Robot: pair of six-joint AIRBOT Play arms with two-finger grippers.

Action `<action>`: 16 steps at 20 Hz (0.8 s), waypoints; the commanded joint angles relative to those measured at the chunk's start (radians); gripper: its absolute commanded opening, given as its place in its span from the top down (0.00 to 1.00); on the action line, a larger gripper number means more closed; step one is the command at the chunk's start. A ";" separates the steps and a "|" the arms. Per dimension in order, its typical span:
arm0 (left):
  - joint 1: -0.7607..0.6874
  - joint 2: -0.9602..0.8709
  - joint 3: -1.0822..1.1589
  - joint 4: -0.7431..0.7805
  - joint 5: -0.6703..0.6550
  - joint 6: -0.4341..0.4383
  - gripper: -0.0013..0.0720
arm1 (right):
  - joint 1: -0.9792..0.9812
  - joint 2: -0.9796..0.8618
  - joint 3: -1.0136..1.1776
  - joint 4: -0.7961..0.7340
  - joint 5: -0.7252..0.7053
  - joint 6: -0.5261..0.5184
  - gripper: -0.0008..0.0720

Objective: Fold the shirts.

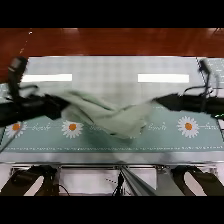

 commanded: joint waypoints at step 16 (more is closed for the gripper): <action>0.017 -0.026 0.672 -0.081 -0.348 -0.119 0.95 | -0.001 0.046 0.956 -0.562 0.045 0.395 0.96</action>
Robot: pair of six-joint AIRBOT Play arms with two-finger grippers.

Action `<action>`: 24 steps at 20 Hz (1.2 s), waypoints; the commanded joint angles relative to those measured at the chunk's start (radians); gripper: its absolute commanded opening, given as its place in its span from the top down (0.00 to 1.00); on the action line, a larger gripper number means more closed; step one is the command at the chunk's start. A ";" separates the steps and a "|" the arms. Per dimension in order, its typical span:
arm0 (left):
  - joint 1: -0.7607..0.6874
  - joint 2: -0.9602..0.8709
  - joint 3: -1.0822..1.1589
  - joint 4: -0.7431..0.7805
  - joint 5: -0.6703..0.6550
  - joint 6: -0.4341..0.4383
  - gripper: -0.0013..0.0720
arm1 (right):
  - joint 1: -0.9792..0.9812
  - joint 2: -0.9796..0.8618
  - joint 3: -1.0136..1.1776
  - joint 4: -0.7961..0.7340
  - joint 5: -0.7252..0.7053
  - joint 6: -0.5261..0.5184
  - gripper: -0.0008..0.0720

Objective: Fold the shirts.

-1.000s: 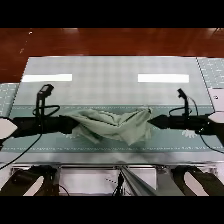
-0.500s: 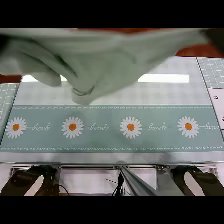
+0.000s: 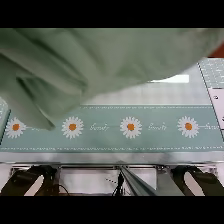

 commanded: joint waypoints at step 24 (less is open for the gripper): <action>0.057 -0.599 -0.745 0.083 -0.151 0.192 0.74 | 0.274 -0.922 -0.064 -0.367 0.342 0.116 0.95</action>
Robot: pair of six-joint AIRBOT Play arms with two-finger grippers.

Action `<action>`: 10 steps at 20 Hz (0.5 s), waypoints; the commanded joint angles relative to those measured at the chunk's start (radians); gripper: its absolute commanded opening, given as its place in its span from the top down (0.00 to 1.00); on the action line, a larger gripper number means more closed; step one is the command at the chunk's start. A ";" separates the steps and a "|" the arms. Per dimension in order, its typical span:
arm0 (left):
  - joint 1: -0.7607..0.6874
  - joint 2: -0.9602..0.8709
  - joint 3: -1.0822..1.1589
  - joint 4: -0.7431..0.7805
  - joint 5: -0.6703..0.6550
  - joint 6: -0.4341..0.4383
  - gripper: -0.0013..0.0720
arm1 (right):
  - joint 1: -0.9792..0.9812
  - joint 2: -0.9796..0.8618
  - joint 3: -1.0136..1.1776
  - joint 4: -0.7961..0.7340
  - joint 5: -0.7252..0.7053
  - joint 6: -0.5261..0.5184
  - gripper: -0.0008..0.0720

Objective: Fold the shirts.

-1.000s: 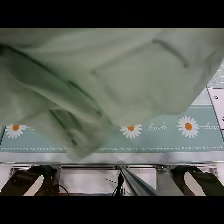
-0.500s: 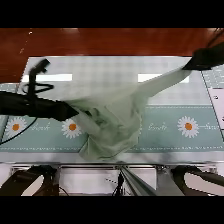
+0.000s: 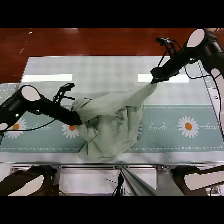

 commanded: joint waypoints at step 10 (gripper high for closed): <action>0.276 0.279 -0.038 0.027 -0.260 -0.208 0.11 | 0.017 -0.017 0.000 -0.005 -0.009 -0.011 0.95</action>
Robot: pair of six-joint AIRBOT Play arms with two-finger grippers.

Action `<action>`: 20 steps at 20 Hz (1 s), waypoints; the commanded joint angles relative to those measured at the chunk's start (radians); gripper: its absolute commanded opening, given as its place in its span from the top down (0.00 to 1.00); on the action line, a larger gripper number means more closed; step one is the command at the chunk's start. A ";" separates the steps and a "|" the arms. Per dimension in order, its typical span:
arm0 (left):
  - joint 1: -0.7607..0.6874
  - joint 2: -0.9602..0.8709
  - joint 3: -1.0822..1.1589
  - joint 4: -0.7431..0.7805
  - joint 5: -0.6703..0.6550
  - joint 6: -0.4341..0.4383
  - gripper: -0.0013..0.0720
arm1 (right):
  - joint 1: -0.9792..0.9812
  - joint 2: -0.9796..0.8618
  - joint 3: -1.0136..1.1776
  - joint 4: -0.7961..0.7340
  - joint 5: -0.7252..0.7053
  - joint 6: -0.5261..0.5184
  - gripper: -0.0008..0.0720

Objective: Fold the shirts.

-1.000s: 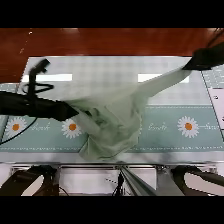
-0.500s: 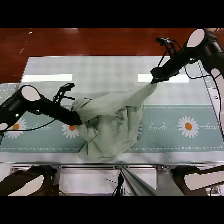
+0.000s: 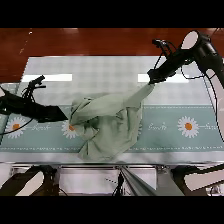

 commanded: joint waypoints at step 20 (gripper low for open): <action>-0.373 0.123 -0.344 -0.112 0.206 -0.278 0.11 | 0.001 -0.001 0.000 0.000 -0.002 -0.007 0.95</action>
